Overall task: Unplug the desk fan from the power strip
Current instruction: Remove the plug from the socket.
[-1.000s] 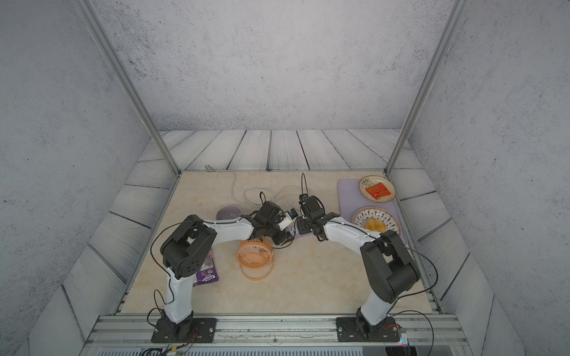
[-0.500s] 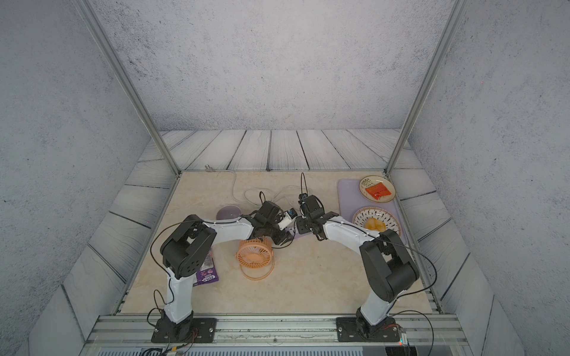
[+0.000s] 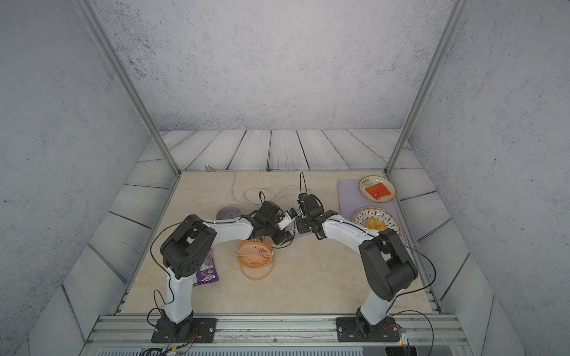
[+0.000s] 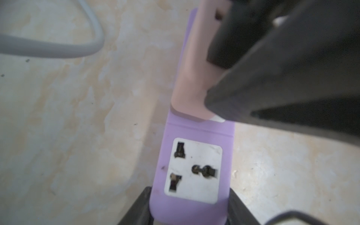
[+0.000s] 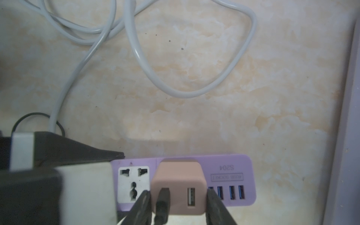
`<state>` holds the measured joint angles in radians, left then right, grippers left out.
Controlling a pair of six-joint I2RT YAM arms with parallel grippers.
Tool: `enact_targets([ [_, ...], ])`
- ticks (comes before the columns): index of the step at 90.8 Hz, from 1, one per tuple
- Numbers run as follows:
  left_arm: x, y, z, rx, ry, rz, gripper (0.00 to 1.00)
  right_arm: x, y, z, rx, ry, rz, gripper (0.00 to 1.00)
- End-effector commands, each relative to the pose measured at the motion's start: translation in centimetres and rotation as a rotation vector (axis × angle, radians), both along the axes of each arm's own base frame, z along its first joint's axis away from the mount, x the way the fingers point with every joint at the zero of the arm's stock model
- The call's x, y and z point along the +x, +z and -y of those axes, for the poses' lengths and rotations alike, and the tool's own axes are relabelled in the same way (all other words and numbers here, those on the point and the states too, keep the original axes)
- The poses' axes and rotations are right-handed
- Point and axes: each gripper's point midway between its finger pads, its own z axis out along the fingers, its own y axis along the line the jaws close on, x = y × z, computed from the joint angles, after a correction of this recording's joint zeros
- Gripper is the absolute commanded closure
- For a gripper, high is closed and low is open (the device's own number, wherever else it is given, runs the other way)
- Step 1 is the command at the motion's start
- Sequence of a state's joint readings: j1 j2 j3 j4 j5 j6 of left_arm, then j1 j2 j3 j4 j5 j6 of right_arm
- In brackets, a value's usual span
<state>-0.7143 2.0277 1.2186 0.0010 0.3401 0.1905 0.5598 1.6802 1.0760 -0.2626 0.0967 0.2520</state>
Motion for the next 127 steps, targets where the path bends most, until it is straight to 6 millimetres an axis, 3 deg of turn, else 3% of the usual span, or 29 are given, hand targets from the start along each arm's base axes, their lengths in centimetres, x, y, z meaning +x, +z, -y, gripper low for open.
enact_targets([
  [1,-0.2,0.0,0.1,0.023,-0.009,0.017,1.00,0.0,-0.3,-1.0,0.020,-0.016,-0.037,0.64],
  [30,-0.3,-0.1,0.2,0.021,-0.011,0.013,1.00,0.2,-0.5,-1.4,0.035,-0.016,-0.038,0.63],
  [49,-0.3,-0.1,0.2,0.021,-0.011,0.014,1.00,0.7,-0.4,-1.1,0.023,-0.028,-0.014,0.44],
  [63,-0.3,0.0,0.2,0.021,-0.014,0.016,1.00,1.1,-0.2,-1.1,0.031,-0.032,-0.004,0.36],
  [106,-0.4,0.1,0.0,0.025,-0.016,0.018,1.00,1.1,1.3,-1.4,0.131,0.009,0.040,0.35],
  [127,-0.5,-0.1,0.1,0.025,-0.019,0.012,1.00,0.8,1.6,-0.6,0.148,0.004,0.065,0.35],
])
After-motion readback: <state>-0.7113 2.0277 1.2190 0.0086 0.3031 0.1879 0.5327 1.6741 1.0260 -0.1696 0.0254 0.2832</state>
